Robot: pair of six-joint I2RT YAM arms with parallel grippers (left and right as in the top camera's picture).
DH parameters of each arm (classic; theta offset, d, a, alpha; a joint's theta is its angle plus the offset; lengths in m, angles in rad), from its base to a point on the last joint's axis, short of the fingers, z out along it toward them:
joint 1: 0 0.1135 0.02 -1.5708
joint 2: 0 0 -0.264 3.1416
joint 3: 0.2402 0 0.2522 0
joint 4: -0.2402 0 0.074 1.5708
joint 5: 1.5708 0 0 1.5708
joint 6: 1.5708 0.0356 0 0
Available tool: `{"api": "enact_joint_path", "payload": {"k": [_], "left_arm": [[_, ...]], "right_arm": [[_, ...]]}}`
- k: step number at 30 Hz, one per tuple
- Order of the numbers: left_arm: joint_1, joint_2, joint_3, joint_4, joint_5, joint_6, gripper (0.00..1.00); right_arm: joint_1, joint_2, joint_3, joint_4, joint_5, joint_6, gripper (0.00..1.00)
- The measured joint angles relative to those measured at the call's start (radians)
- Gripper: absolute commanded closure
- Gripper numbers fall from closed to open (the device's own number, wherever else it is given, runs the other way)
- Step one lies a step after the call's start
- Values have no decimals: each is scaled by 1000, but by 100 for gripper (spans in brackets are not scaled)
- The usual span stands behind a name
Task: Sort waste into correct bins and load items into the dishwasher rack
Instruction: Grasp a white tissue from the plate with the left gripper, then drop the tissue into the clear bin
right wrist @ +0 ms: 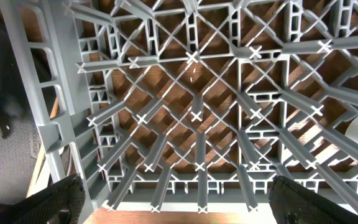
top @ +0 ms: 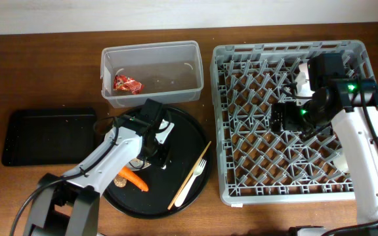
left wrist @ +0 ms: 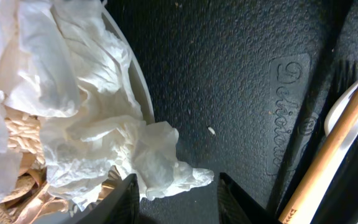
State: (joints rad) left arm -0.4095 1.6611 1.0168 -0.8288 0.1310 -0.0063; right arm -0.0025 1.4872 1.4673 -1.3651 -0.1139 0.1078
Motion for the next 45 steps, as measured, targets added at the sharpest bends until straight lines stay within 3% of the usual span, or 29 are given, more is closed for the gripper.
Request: {"api": "enact_joint_path", "payload": {"k": [5,6,7,11,13,19,23,28,34,35,36,37,39,42,45], "left_arm": [[0,0,-1,48,0,-2,60],[0,0,-1,52,0,-2,65],[0,0,-1,52,0,-2,78],[0,0,-1,52,0,-2,89],[0,0,-1,52,0,-2,99],[0,0,10,5,0,-2,100],[0,-117,186,-34,-32,-2,100],[7,-170,253,257,-232,-2,100],[143,56,257,642,-289,-2,100],[159,93,257,676,-287,-2,90],[173,120,257,695,-281,-2,39],[185,141,257,706,-270,-2,13],[188,147,257,707,-262,-2,1],[187,127,267,608,-243,-2,0],[185,-35,286,285,-208,-2,1]], "right_arm": [[0,0,0,-4,0,0,2],[0,0,0,-5,0,0,2],[0,0,0,-5,0,0,2],[0,0,0,-5,0,0,2],[0,0,0,-6,0,1,1],[0,0,0,-7,0,0,1],[0,0,0,-8,0,0,2],[0,0,-1,-10,0,0,2],[0,-2,-4,-14,0,0,2],[0,-2,-5,-13,0,0,2],[0,-2,-5,-12,0,0,2],[0,-2,-5,-11,0,0,2],[0,-2,-5,-11,0,0,2],[0,-2,-5,-11,0,0,2],[0,-2,-5,-11,0,0,2]]}}
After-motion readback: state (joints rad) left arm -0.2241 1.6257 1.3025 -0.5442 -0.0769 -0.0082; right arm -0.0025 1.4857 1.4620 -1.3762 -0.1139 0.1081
